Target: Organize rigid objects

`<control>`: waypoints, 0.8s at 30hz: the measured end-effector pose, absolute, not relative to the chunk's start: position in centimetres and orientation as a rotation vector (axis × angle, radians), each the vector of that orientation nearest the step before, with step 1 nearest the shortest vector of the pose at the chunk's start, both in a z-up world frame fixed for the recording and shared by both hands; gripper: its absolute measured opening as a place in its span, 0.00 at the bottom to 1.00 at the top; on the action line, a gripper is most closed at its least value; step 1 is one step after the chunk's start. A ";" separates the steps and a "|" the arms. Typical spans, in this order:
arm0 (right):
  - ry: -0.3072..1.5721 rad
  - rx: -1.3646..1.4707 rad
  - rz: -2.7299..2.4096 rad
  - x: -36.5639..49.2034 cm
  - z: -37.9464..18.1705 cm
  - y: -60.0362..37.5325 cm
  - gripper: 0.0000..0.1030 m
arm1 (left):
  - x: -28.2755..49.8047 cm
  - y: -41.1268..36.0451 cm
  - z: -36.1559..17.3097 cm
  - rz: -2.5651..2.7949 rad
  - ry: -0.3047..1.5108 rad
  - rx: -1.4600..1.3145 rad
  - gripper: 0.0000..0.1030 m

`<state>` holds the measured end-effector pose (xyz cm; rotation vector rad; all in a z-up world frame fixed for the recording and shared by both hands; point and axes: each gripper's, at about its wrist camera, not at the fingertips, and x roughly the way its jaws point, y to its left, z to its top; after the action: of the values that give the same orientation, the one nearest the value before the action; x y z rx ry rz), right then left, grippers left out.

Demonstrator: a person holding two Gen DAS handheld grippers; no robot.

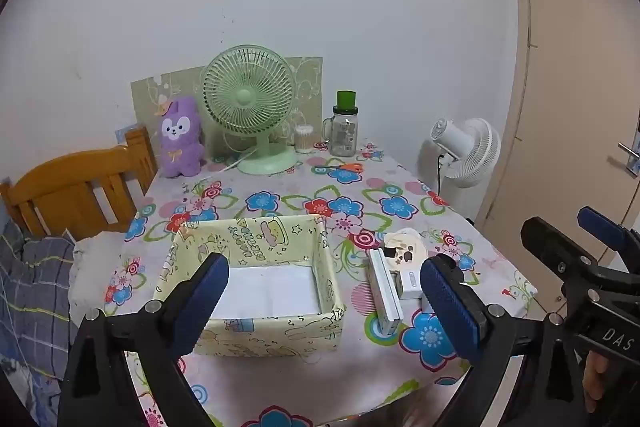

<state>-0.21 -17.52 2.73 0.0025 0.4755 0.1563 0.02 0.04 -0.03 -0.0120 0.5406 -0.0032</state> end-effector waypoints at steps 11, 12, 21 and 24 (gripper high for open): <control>0.484 0.001 0.157 0.5 2.6 -17.1 1.00 | 0.5 0.7 0.0 0.003 0.556 -0.049 0.93; 0.485 -0.002 0.156 0.6 2.5 -17.1 1.00 | 0.5 0.9 -0.1 0.006 0.556 -0.070 0.93; 0.509 -0.032 0.151 0.9 1.2 -16.1 1.00 | 1.2 1.5 -1.1 0.008 0.586 -0.063 0.93; 0.508 -0.038 0.142 1.0 0.9 -16.0 1.00 | 1.3 1.5 -1.4 0.010 0.593 -0.056 0.93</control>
<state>0.96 -16.01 0.94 -0.0383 0.5085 0.1418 1.31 1.47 -1.40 -0.0558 0.5930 0.0100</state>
